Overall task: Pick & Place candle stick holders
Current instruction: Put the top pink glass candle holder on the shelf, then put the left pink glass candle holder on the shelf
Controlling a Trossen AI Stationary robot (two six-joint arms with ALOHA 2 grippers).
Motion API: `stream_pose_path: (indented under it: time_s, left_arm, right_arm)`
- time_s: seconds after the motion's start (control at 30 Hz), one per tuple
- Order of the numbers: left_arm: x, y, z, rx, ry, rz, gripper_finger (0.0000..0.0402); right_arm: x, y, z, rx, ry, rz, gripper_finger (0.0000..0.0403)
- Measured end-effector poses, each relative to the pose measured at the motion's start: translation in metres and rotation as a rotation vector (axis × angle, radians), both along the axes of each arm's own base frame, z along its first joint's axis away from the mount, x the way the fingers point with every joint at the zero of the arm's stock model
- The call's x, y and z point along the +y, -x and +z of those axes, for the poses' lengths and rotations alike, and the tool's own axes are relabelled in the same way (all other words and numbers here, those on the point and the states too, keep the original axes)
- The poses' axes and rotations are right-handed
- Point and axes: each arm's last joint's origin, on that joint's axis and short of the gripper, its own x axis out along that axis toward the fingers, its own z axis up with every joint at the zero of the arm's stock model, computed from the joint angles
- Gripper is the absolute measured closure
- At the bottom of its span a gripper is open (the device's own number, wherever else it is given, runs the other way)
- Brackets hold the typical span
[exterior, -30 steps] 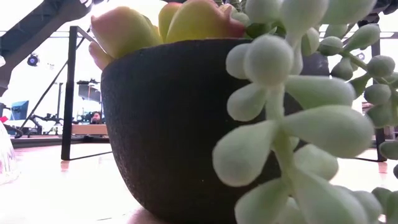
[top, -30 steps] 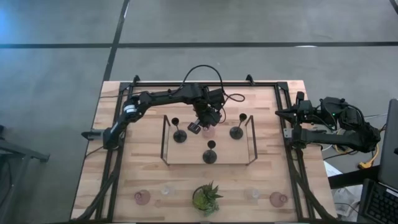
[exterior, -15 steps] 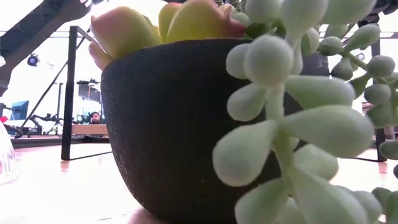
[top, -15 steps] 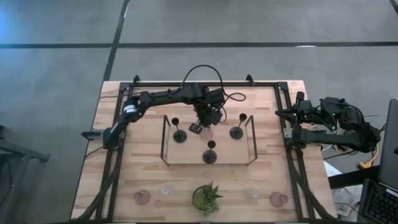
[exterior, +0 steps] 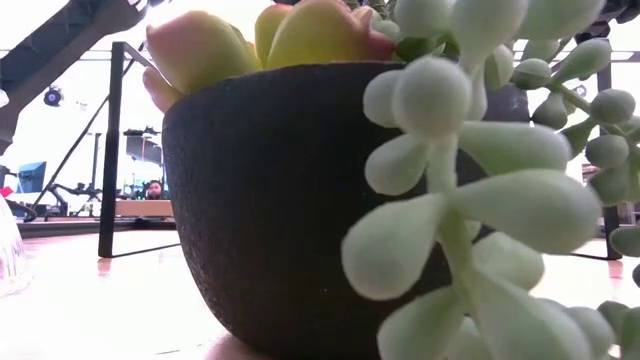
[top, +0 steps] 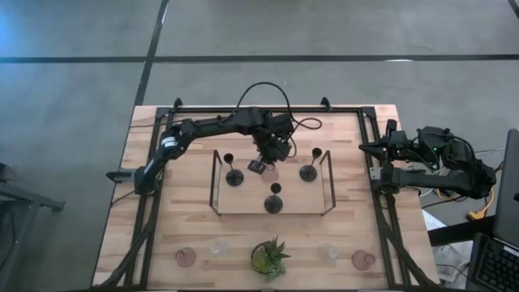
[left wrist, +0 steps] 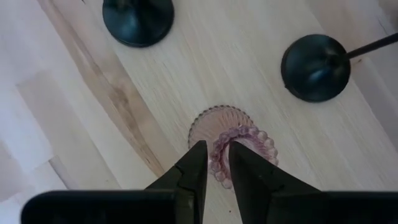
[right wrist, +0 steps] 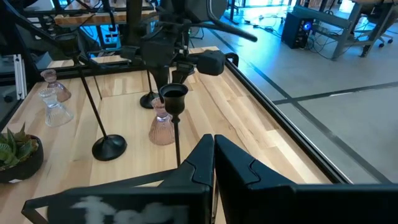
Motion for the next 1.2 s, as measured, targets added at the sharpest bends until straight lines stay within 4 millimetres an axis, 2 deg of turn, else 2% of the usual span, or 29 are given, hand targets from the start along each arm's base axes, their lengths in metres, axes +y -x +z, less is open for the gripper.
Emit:
stream_pose_path:
  time_s: [0.23,0.43,0.67,0.8,0.97,1.2]
  left_arm:
    - [-0.003,0.004,0.018,-0.007,-0.003,0.021,0.0332]
    - [-0.007,0.011,0.048,-0.052,-0.092,0.045,0.0332]
    - [-0.011,0.031,0.087,-0.182,-0.199,0.077,0.0339]
    - [-0.020,0.052,0.116,-0.258,-0.210,0.131,0.0344]
    - [-0.035,0.086,0.149,-0.311,-0.114,0.279,0.0358]
    - [-0.072,0.145,0.171,-0.333,-0.177,0.456,0.0378]
  right_arm:
    - [0.000,0.000,0.000,0.000,0.000,0.000,0.0394]
    - [0.000,0.000,0.000,0.000,0.000,0.000,0.0394]
    - [0.000,0.000,0.000,0.000,0.000,0.000,0.0394]
    - [0.000,0.000,0.000,0.000,0.000,-0.001,0.0394]
    - [0.000,0.000,0.000,0.000,0.000,0.000,0.0394]
    - [0.000,0.000,0.000,0.000,0.000,0.000,0.0394]
